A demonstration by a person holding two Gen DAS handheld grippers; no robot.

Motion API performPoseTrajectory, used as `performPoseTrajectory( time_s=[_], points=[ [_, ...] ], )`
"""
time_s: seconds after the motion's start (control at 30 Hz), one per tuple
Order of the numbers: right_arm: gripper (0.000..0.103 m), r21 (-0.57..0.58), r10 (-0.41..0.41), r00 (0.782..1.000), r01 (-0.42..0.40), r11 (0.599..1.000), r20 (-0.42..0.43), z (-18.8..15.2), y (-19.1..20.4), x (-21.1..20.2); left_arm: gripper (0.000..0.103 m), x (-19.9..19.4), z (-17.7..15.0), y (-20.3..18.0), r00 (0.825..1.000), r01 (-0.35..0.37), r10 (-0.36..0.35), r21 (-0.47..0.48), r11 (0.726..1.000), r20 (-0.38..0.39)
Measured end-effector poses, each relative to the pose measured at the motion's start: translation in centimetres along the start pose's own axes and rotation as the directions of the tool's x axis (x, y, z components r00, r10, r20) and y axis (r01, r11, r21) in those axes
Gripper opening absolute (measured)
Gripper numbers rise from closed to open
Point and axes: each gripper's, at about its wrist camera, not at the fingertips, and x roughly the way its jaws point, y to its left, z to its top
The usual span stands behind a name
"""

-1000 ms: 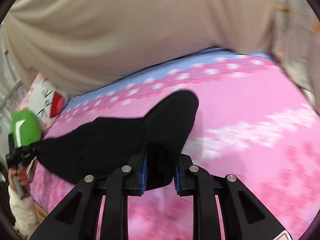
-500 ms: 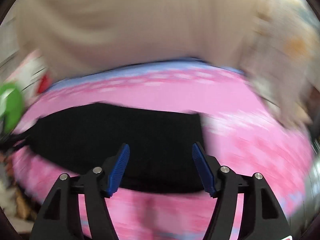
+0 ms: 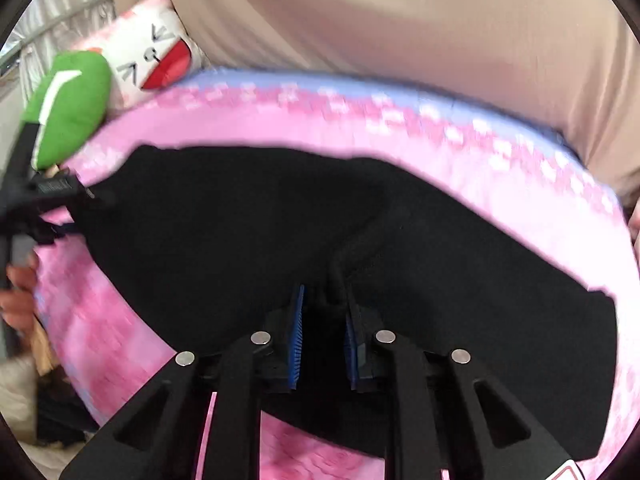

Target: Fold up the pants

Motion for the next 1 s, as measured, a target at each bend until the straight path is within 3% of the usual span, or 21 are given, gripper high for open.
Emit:
performPoseTrajectory(
  time_s=[0.1,0.13,0.17,0.2,0.27,0.3,0.37,0.43,0.5,0.6,0.67,0.7,0.77,0.83,0.9,0.93,1.0],
  points=[
    [0.024,-0.001,0.061,0.996,-0.061,0.998,-0.064,-0.1,1.3,2.4,0.072,0.4,-0.2,-0.9,0.999,-0.040,0.039,0.029,0.999,0.025],
    [0.028,0.004,0.053,0.994,-0.053,0.999,-0.099,-0.8,1.5,3.8,0.066,0.4,-0.3,-1.1,0.998,-0.054,0.053,0.036,0.998,0.032],
    [0.028,0.004,0.046,0.996,-0.046,0.999,-0.078,-1.0,1.7,3.7,0.052,0.4,-0.4,-1.1,0.997,-0.067,0.065,0.041,0.997,0.039],
    [0.034,0.009,0.054,0.997,-0.053,0.999,-0.055,-1.1,1.7,2.8,0.045,0.3,-0.5,-1.1,0.997,-0.067,0.065,0.046,0.997,0.042],
    [0.046,0.053,0.088,0.996,-0.088,0.995,-0.007,-1.0,0.9,0.7,0.021,-0.1,-0.4,-0.7,0.999,-0.020,0.019,0.028,0.999,0.033],
    [0.056,0.080,0.075,0.997,-0.077,0.994,0.027,-1.0,0.0,-0.6,0.018,-0.5,-0.3,-0.7,0.999,-0.007,0.006,0.025,1.000,0.035],
    [0.064,0.117,0.015,0.996,-0.025,0.993,0.083,-0.9,-2.0,-3.0,0.016,-1.8,-0.1,-2.1,0.998,-0.003,-0.001,0.057,0.998,0.067],
    [0.072,0.170,-0.064,0.991,0.043,0.985,0.121,-1.3,-4.6,-5.2,0.016,-4.1,-0.3,-5.0,0.993,0.012,-0.028,0.130,0.991,0.118],
    [0.072,0.254,-0.140,0.981,0.102,0.962,0.137,-2.4,-7.6,-7.1,0.016,-6.3,-0.9,-9.0,0.984,0.051,-0.088,0.226,0.973,0.155],
    [0.073,0.383,-0.200,0.971,0.135,0.914,0.133,-4.3,-11.8,-8.8,0.017,-8.3,-3.4,-16.3,0.970,0.115,-0.188,0.389,0.914,0.153],
    [0.073,0.436,-0.218,0.968,0.145,0.888,0.122,-5.8,-13.8,-9.3,0.019,-7.6,-6.7,-21.6,0.968,0.149,-0.231,0.506,0.849,0.102],
    [0.073,0.450,-0.226,0.967,0.151,0.880,0.119,-6.4,-14.3,-9.3,0.021,-6.8,-7.9,-23.2,0.970,0.152,-0.230,0.543,0.826,0.077],
    [0.073,0.468,-0.223,0.970,0.152,0.871,0.100,-7.7,-15.7,-9.6,0.034,-3.5,-11.7,-26.6,0.985,0.129,-0.172,0.638,0.759,0.005],
    [0.073,0.476,-0.220,0.972,0.156,0.865,0.082,-8.7,-16.5,-9.6,0.041,-0.2,-15.0,-28.0,0.998,0.059,-0.048,0.687,0.724,-0.034],
    [0.073,0.480,-0.220,0.974,0.165,0.862,0.061,-9.8,-16.9,-9.6,0.042,0.6,-16.4,-27.6,0.999,0.041,-0.013,0.698,0.715,-0.045],
    [0.073,0.481,-0.216,0.975,0.163,0.861,0.058,-10.0,-17.1,-9.6,0.047,0.1,-16.8,-26.9,1.000,0.021,-0.016,0.698,0.716,-0.014],
    [0.073,0.478,-0.204,0.977,0.152,0.865,0.057,-10.4,-17.3,-9.5,0.067,-1.5,-16.5,-25.4,0.999,0.014,-0.032,0.683,0.730,0.013]
  ],
)
